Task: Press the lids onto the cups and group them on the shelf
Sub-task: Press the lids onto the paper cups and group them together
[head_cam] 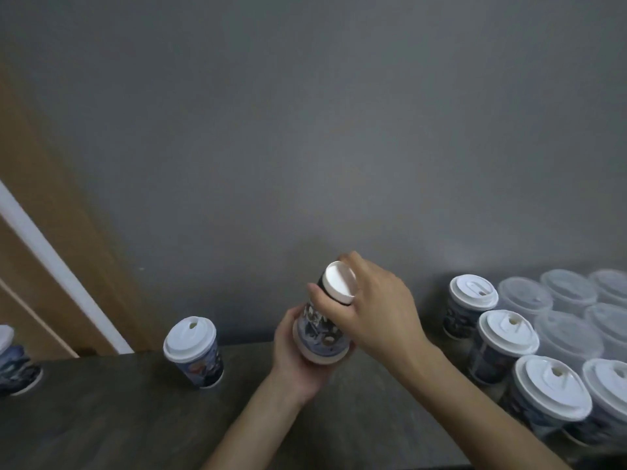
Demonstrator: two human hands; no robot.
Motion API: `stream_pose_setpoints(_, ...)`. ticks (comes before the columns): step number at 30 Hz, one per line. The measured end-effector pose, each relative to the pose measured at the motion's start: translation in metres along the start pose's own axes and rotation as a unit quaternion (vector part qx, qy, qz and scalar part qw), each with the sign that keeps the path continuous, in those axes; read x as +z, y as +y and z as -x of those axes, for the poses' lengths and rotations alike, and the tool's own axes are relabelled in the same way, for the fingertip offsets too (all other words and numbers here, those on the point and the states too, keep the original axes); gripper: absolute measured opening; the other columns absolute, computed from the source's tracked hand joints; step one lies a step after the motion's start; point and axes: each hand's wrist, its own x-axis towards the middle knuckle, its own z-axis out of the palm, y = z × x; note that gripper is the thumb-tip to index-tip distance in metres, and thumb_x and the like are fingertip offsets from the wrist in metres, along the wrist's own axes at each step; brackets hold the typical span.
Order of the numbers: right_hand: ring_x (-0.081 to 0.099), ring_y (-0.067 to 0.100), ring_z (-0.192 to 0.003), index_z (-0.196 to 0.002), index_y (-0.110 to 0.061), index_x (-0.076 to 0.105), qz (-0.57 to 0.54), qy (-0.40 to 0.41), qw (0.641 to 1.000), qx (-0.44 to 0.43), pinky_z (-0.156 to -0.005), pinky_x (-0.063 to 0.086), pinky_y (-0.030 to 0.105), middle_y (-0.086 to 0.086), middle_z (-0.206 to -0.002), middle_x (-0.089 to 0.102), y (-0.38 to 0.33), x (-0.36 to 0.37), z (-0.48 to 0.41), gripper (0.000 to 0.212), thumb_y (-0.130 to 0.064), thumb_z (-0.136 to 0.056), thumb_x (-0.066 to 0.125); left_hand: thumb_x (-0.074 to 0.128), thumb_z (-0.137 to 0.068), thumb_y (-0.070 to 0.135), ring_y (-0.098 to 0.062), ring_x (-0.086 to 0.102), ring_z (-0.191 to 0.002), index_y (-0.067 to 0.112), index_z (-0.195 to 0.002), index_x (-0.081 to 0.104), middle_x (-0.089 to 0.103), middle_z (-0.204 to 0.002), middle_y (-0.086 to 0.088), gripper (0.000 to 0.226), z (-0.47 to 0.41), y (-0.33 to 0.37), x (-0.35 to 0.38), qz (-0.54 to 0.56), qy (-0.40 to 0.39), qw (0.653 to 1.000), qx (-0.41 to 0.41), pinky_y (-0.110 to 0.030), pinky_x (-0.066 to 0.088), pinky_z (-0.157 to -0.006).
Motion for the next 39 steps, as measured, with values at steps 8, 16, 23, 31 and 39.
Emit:
stream_pose_setpoints(8,0.065,0.012,-0.097,-0.113,-0.022,0.062,-0.159,0.1,0.982,-0.002,-0.081,0.052,0.028,-0.011,-0.104,0.067,0.025,0.018,0.022,0.051,-0.06,-0.081,0.071,0.052,-0.091,0.054,-0.033,0.066,-0.111,0.003,-0.133,0.064,0.07,-0.122,-0.019,0.067,-0.02,0.003,-0.01,0.034,-0.003,0.995,0.096,-0.044,0.046,-0.101)
stream_pose_setpoints(16,0.069,0.002,-0.11,-0.122,-0.021,0.054,-0.31,0.064,0.936,0.156,-0.091,0.052,0.016,-0.023,-0.123,0.066,0.103,0.055,0.089,0.067,-0.025,-0.068,0.093,0.088,-0.075,0.027,-0.029,0.074,-0.098,0.0,-0.113,0.069,0.075,-0.109,-0.021,0.051,-0.053,-0.038,0.0,-0.337,-0.02,0.926,0.166,-0.034,0.061,-0.082)
stream_pose_setpoints(23,0.061,-0.006,-0.116,-0.129,-0.033,0.051,-0.2,0.065,0.938,0.274,-0.096,0.048,0.013,-0.01,-0.127,0.066,0.182,0.064,0.111,0.074,0.004,-0.073,0.082,0.092,-0.047,0.053,0.005,0.062,-0.115,0.031,-0.127,0.058,0.069,-0.123,0.017,0.09,-0.123,-0.111,-0.009,-0.605,-0.004,0.769,0.207,-0.021,0.051,-0.097)
stream_pose_setpoints(31,0.058,0.006,-0.13,-0.15,-0.012,0.041,-0.194,0.039,0.932,0.304,-0.112,0.046,0.032,0.003,-0.143,0.06,0.222,0.077,0.102,0.071,-0.003,-0.087,0.072,0.098,-0.059,0.033,-0.004,0.058,-0.122,0.023,-0.134,0.056,0.064,-0.13,0.009,0.087,-0.189,-0.134,-0.001,-0.628,0.008,0.743,0.232,-0.007,0.04,-0.096)
stream_pose_setpoints(39,0.057,0.015,-0.134,-0.15,-0.018,0.04,-0.191,0.059,0.922,0.331,-0.112,0.047,0.047,0.004,-0.144,0.059,0.243,0.089,0.093,0.07,0.001,-0.088,0.065,0.095,-0.064,0.033,-0.004,0.054,-0.122,0.021,-0.136,0.052,0.059,-0.131,0.009,0.085,-0.214,-0.141,0.005,-0.644,-0.01,0.731,0.224,-0.003,0.036,-0.092)
